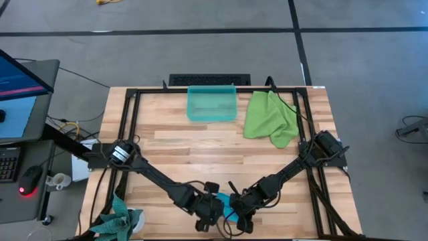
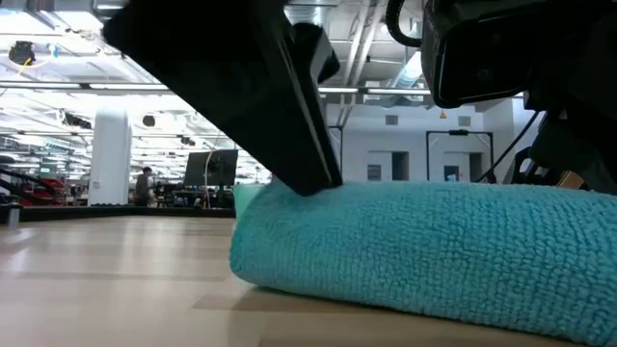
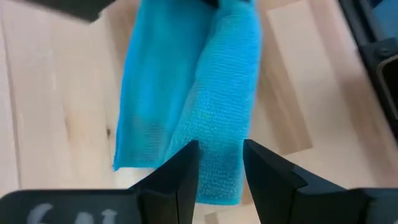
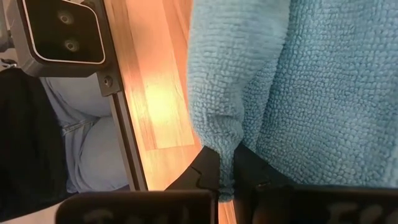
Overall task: Roll microfiber towels into tight, uniform cylinder then place into a basket
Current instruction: Roll the blue microfiber cloth
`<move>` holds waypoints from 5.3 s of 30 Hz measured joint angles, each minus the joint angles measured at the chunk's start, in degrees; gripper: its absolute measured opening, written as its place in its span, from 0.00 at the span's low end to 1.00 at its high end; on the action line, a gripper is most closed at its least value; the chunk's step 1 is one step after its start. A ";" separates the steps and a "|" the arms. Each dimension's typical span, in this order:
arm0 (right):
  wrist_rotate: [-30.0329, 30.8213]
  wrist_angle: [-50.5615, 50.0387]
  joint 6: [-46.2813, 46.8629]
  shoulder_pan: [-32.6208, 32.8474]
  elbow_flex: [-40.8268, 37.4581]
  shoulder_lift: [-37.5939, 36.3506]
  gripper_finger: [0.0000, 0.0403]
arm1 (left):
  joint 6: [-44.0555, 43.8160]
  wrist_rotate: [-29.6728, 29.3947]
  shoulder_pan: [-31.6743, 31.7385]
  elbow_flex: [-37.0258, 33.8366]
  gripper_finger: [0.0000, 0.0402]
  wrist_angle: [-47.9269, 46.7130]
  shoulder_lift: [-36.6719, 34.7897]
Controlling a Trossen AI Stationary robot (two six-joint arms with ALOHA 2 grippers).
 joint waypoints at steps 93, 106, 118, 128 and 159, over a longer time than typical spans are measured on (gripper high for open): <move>41.10 -18.17 -4.38 7.82 -0.02 -7.41 0.02 | -34.99 -3.58 4.33 -6.89 0.30 6.75 0.11; 40.99 -17.73 -0.46 5.64 -3.50 -7.41 0.03 | -33.79 -3.72 4.33 -6.87 0.30 6.84 0.07; 40.04 -10.07 0.79 4.37 -8.60 -7.41 0.03 | -31.63 -5.10 4.33 -6.85 0.30 6.86 0.04; 40.04 -9.38 2.73 4.37 -10.12 -7.52 0.02 | -27.37 -7.74 3.54 -6.81 0.30 7.00 -0.26; 39.43 -8.29 2.54 4.12 -10.23 -7.41 0.03 | -7.80 -5.24 6.34 -8.53 0.30 23.03 2.01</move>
